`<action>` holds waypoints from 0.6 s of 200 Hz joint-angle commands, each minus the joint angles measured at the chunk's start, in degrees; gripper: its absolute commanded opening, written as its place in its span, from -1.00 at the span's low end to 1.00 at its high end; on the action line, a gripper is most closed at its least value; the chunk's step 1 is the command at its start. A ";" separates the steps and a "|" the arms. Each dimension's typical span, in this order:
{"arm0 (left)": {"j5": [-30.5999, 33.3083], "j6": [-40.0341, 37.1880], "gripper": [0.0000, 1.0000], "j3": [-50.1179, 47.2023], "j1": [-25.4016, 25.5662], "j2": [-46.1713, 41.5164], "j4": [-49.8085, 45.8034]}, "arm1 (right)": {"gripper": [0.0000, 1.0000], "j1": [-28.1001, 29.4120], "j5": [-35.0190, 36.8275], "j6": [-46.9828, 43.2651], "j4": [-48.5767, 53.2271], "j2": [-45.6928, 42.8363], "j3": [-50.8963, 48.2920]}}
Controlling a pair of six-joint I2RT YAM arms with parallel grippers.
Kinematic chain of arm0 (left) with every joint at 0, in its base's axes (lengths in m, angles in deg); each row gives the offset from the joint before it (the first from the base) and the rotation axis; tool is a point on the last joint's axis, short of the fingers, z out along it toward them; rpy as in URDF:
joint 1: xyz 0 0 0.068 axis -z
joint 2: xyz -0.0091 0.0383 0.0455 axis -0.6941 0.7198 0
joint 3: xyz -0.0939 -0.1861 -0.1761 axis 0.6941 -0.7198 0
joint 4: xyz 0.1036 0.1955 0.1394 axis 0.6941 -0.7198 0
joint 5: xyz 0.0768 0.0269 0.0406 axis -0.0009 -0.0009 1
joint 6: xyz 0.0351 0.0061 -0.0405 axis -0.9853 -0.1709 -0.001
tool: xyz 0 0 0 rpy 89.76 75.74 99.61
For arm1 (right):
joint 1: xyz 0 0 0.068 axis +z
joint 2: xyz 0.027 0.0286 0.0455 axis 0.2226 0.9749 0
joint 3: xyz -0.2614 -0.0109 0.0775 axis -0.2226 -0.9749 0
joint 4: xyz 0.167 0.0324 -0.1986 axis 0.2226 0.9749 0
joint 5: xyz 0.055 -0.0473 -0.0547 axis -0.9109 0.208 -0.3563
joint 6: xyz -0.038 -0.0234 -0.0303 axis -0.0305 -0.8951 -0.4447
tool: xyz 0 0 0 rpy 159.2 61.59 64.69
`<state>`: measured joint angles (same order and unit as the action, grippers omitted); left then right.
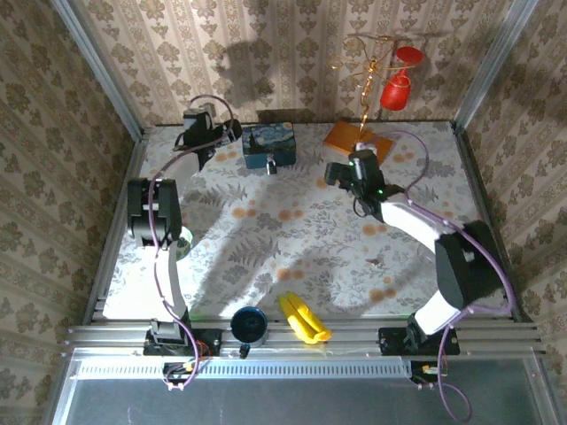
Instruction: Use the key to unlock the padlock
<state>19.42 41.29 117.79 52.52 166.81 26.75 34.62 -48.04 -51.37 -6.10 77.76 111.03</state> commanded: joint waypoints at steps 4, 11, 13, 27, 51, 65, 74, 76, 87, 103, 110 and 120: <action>-5.12 4.45 0.54 2.85 0.58 2.14 -0.03 | 0.96 2.67 -2.91 3.00 -0.56 9.09 9.53; -5.50 4.65 0.51 3.04 0.67 2.64 0.06 | 0.94 2.99 -3.52 3.42 -0.99 11.94 12.48; -5.58 4.66 0.51 3.06 0.72 2.68 0.11 | 0.93 3.02 -3.79 3.52 -1.07 12.72 13.31; -6.04 4.51 0.42 3.30 0.76 3.23 -0.05 | 0.89 3.11 -6.12 4.33 -1.65 18.06 19.28; -5.60 3.31 0.36 3.64 0.67 3.66 -1.36 | 0.87 3.18 -7.96 4.72 -0.30 27.09 30.10; -5.68 2.93 0.34 4.28 0.67 4.11 -2.17 | 0.87 3.12 -8.01 5.13 0.47 31.44 35.61; -5.91 2.78 0.33 4.71 0.68 4.61 -2.68 | 0.86 3.11 -8.04 5.22 0.87 34.05 38.88; -5.99 2.74 0.32 4.91 0.67 4.71 -2.71 | 0.86 3.11 -8.08 5.22 0.94 34.62 39.62; -6.26 2.60 0.27 5.70 0.67 5.32 -3.37 | 0.85 3.11 -8.29 5.22 2.15 37.71 43.78; -6.89 2.55 0.21 6.74 0.75 6.30 -4.05 | 0.82 2.99 -8.22 4.98 5.31 42.28 50.70; -7.22 2.63 0.19 7.05 0.76 6.78 -4.29 | 0.79 2.87 -8.10 5.01 7.13 44.33 54.09; -7.60 2.55 0.18 7.75 0.85 7.31 -4.62 | 0.75 2.69 -8.00 4.89 9.61 47.23 58.80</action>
<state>13.91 44.43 123.06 53.30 171.80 24.37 37.86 -55.84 -47.02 -3.23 119.35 160.52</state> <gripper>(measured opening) 0.600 0.896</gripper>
